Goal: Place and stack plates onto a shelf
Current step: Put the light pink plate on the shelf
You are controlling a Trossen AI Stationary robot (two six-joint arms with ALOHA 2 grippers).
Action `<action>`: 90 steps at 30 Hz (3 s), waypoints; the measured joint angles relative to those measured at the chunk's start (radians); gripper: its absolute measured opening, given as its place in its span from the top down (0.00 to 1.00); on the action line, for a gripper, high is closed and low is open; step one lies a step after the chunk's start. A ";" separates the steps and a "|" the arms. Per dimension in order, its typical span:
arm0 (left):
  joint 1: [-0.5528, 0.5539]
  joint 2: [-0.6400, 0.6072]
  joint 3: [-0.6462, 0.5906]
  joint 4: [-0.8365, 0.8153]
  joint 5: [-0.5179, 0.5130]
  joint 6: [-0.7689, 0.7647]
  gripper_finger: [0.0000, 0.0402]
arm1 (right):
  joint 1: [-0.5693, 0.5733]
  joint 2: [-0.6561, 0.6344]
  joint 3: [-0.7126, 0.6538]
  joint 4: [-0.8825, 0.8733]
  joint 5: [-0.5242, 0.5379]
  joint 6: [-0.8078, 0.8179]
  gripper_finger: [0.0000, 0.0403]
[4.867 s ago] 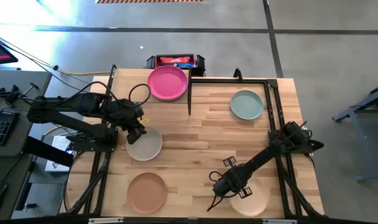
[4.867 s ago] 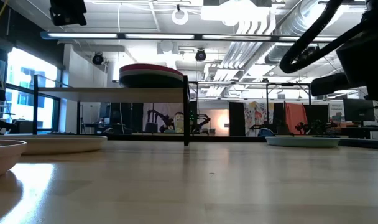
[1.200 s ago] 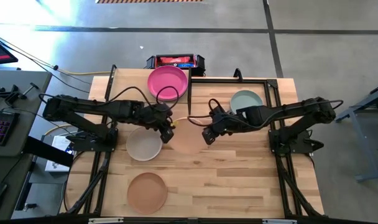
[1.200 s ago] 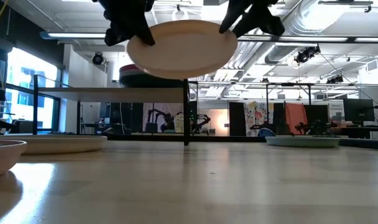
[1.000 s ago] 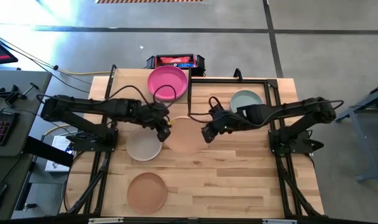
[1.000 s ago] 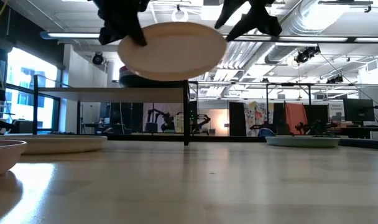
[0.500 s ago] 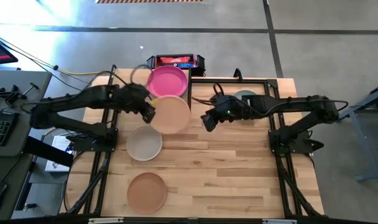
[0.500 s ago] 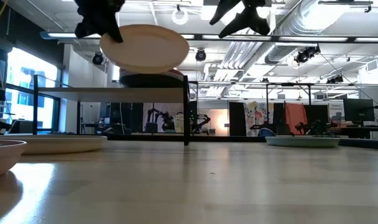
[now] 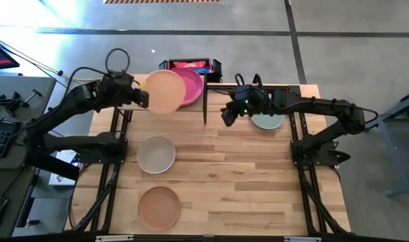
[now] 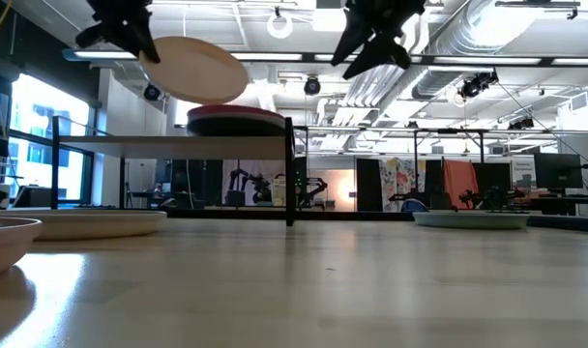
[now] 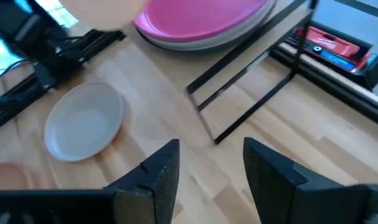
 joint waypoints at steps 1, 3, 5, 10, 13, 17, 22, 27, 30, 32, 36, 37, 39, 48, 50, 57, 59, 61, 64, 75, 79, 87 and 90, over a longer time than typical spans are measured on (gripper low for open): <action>0.022 -0.005 0.000 0.000 -0.006 0.000 0.93 | -0.016 0.000 0.000 0.000 -0.010 -0.008 0.61; 0.063 -0.013 0.000 -0.001 -0.011 0.000 0.93 | -0.049 0.000 0.000 0.000 -0.034 -0.027 0.61; 0.101 -0.019 0.000 -0.003 -0.006 0.001 0.93 | -0.082 0.000 0.000 0.000 -0.056 -0.046 0.61; 0.178 -0.029 0.000 -0.004 0.063 0.001 0.93 | -0.155 0.000 0.000 -0.001 -0.101 -0.110 0.61; 0.213 -0.032 0.000 -0.016 0.078 0.001 0.93 | -0.197 0.000 0.000 -0.001 -0.109 -0.152 0.61; 0.263 -0.032 0.000 -0.033 0.079 -0.007 0.93 | -0.252 0.000 0.000 -0.001 -0.133 -0.181 0.61; 0.335 -0.034 0.000 -0.078 0.080 -0.007 0.93 | -0.306 0.000 0.000 -0.003 -0.137 -0.237 0.61; 0.402 -0.045 0.000 -0.100 0.095 -0.007 0.93 | -0.343 0.000 0.000 -0.008 -0.138 -0.287 0.61; 0.435 -0.058 0.000 -0.103 0.121 -0.007 0.93 | -0.360 0.000 0.000 -0.009 -0.138 -0.288 0.61; 0.459 -0.063 0.000 -0.113 0.120 -0.007 0.93 | -0.371 0.000 0.000 -0.009 -0.138 -0.288 0.61; 0.499 -0.055 0.000 -0.121 0.118 -0.007 0.93 | -0.387 0.000 0.000 -0.008 -0.138 -0.317 0.61; 0.508 -0.050 0.000 -0.127 0.119 -0.007 0.93 | -0.391 0.000 0.000 -0.008 -0.138 -0.325 0.61; 0.525 -0.041 0.000 -0.136 0.120 -0.007 0.93 | -0.395 0.000 0.000 -0.009 -0.138 -0.332 0.61; 0.565 0.016 0.000 -0.172 0.206 -0.030 0.93 | -0.398 0.000 0.000 -0.009 -0.138 -0.370 0.61; 0.573 0.026 0.000 -0.173 0.213 -0.037 0.92 | -0.398 0.000 0.000 -0.012 -0.138 -0.370 0.61; 0.603 0.068 0.000 -0.192 0.250 -0.054 0.89 | -0.398 0.000 -0.001 -0.041 -0.138 -0.385 0.61; 0.604 0.081 0.000 -0.202 0.250 -0.055 0.89 | -0.398 0.000 -0.001 -0.053 -0.138 -0.385 0.61; 0.604 0.093 0.000 -0.206 0.250 -0.055 0.89 | -0.398 0.000 -0.001 -0.058 -0.138 -0.385 0.61; 0.604 0.106 0.000 -0.206 0.250 -0.055 0.88 | -0.398 0.000 -0.001 -0.057 -0.138 -0.385 0.61; 0.604 0.146 0.000 -0.214 0.250 -0.051 0.77 | -0.398 0.000 -0.001 -0.060 -0.138 -0.385 0.61; 0.604 0.164 0.000 -0.214 0.248 -0.051 0.72 | -0.398 0.000 -0.001 -0.060 -0.138 -0.385 0.61; 0.605 0.169 0.000 -0.221 0.224 -0.007 0.70 | -0.398 0.000 -0.001 -0.061 -0.138 -0.385 0.61; 0.620 0.169 0.000 -0.247 0.222 -0.007 0.70 | -0.398 0.000 -0.001 -0.061 -0.138 -0.385 0.61</action>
